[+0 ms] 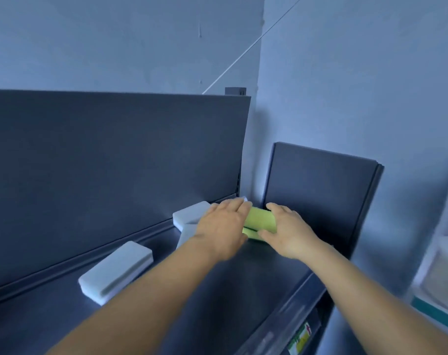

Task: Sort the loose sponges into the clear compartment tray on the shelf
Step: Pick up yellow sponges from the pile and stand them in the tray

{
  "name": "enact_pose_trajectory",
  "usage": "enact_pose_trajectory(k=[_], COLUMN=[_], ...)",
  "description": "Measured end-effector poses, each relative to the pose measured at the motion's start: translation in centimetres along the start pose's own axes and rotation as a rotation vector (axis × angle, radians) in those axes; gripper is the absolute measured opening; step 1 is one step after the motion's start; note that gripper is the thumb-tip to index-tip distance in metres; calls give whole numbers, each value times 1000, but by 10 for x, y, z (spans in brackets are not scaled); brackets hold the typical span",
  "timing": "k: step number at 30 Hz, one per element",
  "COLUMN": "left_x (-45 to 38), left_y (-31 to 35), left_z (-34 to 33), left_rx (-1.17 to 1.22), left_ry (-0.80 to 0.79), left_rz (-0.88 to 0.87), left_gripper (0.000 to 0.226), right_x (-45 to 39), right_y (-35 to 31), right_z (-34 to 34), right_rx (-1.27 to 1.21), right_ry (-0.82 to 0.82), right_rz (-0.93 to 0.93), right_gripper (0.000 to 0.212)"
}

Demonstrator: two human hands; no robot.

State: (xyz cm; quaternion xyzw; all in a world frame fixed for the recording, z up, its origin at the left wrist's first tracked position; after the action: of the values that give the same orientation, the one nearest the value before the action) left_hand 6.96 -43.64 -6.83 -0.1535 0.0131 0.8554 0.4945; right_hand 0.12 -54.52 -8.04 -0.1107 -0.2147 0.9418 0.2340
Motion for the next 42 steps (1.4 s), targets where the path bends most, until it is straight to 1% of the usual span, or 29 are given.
enact_pose_trajectory(k=[5,8,10,12,14,17,19,21,24,27,30,31,33,35,36,39,42], left_x=[-37,-44,-40,-34,-25,-8,7,22,40,52,63,68,76,89,96,123,153], left_y=[-4,-7,-6,-6,-7,-10,-11,-11,-8,2,11,13,15,18,19,21,19], left_z=[-21,-27,-26,-25,-23,-22,-25,-29,-34,-33,-21,-15,-1,14,21,39,48], left_rx=[-119,-125,-115,-108,-115,-151,-164,-145,-51,35,234,320,440,489,510,562,618], left_ry=[-46,-82,-73,-53,-47,-58,-84,-135,-243,-272,-186,-138,-43,36,69,147,152], left_rz=[-47,-44,-48,-44,-29,-9,6,36,110,193,337,394,491,548,562,609,690], left_gripper=[76,77,76,72,63,52,48,44,40,43,37,36,41,47,48,46,39], right_x=[-30,-41,-44,-45,-44,-40,-35,-30,-20,-7,10,16,30,45,53,74,91], right_y=[7,10,11,12,11,13,17,20,19,13,4,0,-11,-23,-29,-47,-65], right_z=[-7,-14,-20,-23,-24,-25,-24,-23,-23,-20,-14,-12,-6,-2,0,1,-7], right_rx=[-5,13,42,88,118,118,57,-70,-166,-257,-472,-536,-622,-664,-680,-723,-763], right_ry=[13,-35,-74,-95,-119,-165,-177,-180,-167,-111,-69,-73,-95,-145,-174,-241,-285], right_rz=[-23,-29,-37,-48,-46,-51,-82,-93,-60,0,62,95,166,235,271,388,444], right_gripper=[67,64,64,67,70,66,58,52,53,49,47,50,63,72,72,61,43])
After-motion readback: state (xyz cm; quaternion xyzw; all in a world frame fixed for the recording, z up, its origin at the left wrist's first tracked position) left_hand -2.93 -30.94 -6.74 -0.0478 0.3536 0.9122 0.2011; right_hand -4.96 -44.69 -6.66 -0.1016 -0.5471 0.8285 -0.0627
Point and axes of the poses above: each hand's wrist, its own x-axis away from the middle knuckle, its own z-axis out of the back of the hand, y = z × x, the point moved 6 cm from there along -x, towards the middle knuckle, and after that the axes turned 7 degrees about -x, right-handed, at the moved point
